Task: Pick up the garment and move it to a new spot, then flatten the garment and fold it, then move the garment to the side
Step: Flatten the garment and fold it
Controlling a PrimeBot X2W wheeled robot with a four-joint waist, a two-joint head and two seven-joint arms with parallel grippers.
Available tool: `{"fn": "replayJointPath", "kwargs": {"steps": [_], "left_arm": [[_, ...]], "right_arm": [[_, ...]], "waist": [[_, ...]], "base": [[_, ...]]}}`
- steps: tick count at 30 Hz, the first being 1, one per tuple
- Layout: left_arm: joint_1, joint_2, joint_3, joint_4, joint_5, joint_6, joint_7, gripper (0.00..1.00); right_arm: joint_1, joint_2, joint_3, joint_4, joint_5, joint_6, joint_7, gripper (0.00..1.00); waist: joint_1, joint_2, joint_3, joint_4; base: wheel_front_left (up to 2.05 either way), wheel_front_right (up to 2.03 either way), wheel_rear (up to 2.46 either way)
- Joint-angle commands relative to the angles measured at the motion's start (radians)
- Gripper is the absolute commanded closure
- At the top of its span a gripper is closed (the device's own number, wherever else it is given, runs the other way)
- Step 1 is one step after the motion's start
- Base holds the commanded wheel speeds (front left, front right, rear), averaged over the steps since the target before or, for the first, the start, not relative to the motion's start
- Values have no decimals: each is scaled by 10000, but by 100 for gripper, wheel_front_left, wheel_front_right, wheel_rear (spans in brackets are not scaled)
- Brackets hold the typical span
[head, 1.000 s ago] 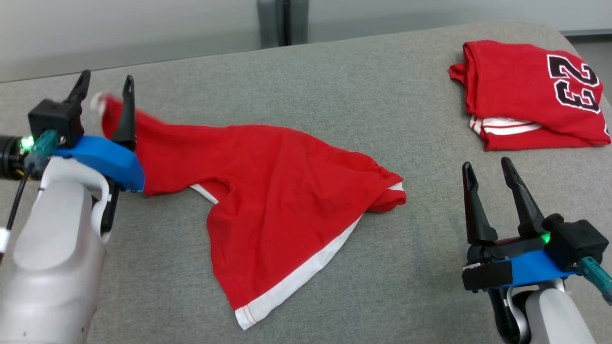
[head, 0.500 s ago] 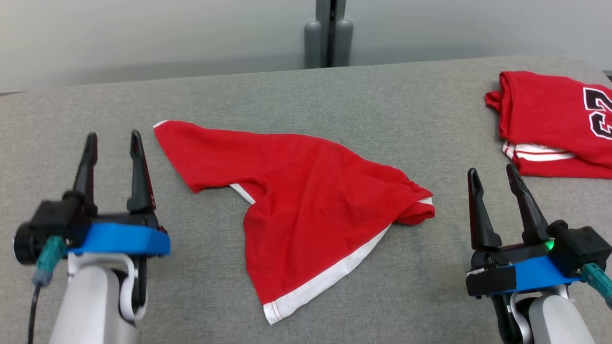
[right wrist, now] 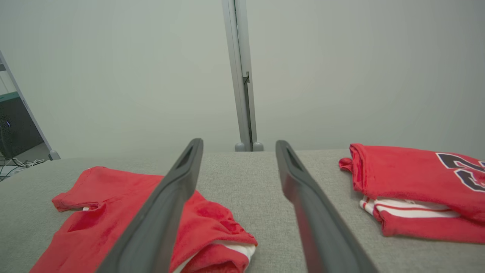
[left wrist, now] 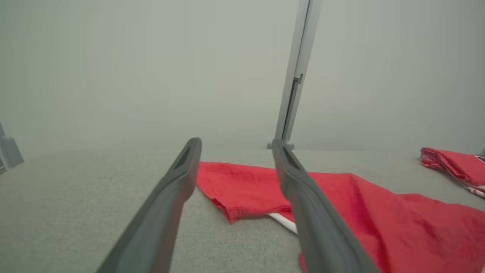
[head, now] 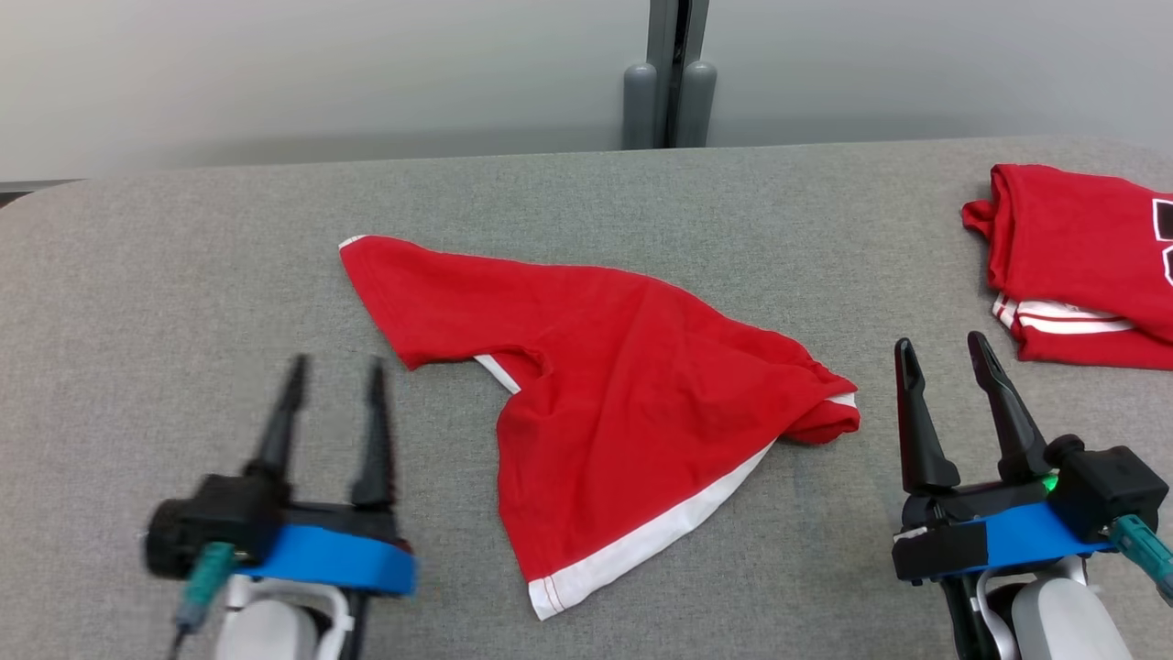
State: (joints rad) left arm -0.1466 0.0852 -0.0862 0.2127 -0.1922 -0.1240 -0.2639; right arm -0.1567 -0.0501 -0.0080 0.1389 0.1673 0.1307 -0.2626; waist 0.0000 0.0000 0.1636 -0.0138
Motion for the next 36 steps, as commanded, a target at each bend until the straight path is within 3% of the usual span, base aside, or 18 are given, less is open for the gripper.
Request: {"fn": "replayJointPath", "kwargs": {"steps": [1,9,19,25,32,33,34,35,36], "left_arm": [[-40,0,-74,-18,19,-53,-8,0],[-225,780,-2749,1022,-285,-67,274,0],[209,1514,-4980,1632,-795,-70,1071,0],[310,1714,-5683,2020,-755,-70,1173,0],[95,1503,-5978,3015,-768,-59,1172,3],[50,1465,-5969,3158,-794,-42,1140,56],[5,1395,-5908,3280,-878,-17,1019,69],[-67,1379,-5890,3404,-878,-9,943,100],[-145,1343,-5869,3520,-890,14,864,100]], "right_arm": [[115,-9,10,2,-19,2,-32,0],[161,-9,53,33,-25,0,-32,0],[207,-9,-62,-2,51,2,-32,0],[149,-8,-111,0,11,2,-32,0],[160,-8,-134,40,-40,2,-32,0],[163,-8,-146,41,-55,0,-32,0],[168,-8,-156,18,-76,2,-32,0],[185,-8,-161,-12,-72,2,-32,0],[218,-8,-182,-25,-80,2,-32,0]], "waist": [[0,0,2,-1],[0,0,-9,-117],[0,0,41,-345],[0,0,69,-402],[0,0,1,-409],[0,0,-20,-402],[0,0,-38,-387],[0,0,-53,-378],[0,0,-75,-355]], "base": [[0,0,0],[0,0,0],[0,0,0],[0,0,0],[0,0,0],[0,0,0],[0,0,0],[0,0,0],[0,0,0]]}}
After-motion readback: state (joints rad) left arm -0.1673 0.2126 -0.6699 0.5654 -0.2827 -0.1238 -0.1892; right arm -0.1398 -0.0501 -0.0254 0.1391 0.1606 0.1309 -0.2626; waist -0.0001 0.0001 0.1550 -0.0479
